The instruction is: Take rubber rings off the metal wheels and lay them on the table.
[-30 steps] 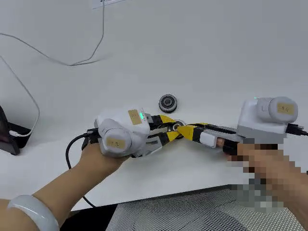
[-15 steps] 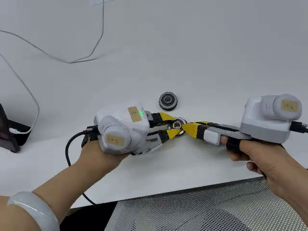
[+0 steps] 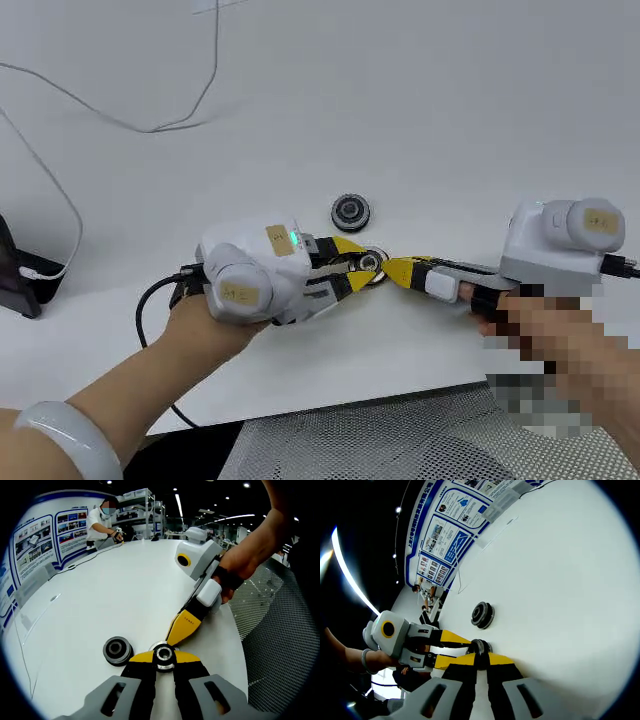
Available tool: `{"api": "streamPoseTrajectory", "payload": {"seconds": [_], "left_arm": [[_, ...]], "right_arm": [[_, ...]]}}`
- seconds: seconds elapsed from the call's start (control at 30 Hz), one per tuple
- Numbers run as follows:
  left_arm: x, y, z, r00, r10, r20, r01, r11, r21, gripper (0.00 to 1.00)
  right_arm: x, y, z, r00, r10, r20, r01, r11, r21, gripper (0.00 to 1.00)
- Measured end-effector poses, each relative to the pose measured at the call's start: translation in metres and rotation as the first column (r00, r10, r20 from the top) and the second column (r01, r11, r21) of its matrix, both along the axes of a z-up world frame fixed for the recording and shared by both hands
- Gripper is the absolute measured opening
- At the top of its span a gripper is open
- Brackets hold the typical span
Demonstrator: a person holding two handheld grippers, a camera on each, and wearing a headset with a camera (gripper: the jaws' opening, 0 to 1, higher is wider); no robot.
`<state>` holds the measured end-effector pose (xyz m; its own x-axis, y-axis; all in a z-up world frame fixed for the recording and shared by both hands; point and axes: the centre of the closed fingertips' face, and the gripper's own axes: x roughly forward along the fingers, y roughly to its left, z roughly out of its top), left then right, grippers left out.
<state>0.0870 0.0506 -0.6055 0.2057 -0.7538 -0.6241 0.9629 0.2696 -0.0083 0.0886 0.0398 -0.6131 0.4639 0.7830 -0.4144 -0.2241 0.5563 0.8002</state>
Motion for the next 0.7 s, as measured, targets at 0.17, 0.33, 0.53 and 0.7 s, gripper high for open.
{"api": "streamPoseTrajectory", "payload": {"seconds": [0.17, 0.33, 0.53, 0.7], "left_arm": [[0.000, 0.000, 0.001, 1.000, 0.002, -0.002, -0.002, 1.000, -0.001, 0.12], [0.000, -0.001, 0.001, 1.000, 0.004, 0.000, -0.004, 1.000, 0.000, 0.12], [0.000, -0.001, 0.001, 1.000, 0.004, -0.001, -0.004, 1.000, -0.001, 0.12], [-0.001, -0.001, 0.001, 1.000, 0.004, -0.001, -0.004, 1.000, -0.001, 0.12]], "right_arm": [[0.000, -0.003, 0.005, 1.000, -0.002, 0.030, 0.002, 1.000, -0.014, 0.04], [-0.001, -0.005, 0.006, 0.998, 0.024, 0.064, -0.022, 0.999, -0.042, 0.02], [0.000, -0.007, 0.004, 0.998, 0.025, 0.062, -0.022, 0.998, -0.056, 0.02], [0.006, -0.003, 0.021, 0.998, -0.028, 0.064, 0.026, 0.999, 0.026, 0.01]]}}
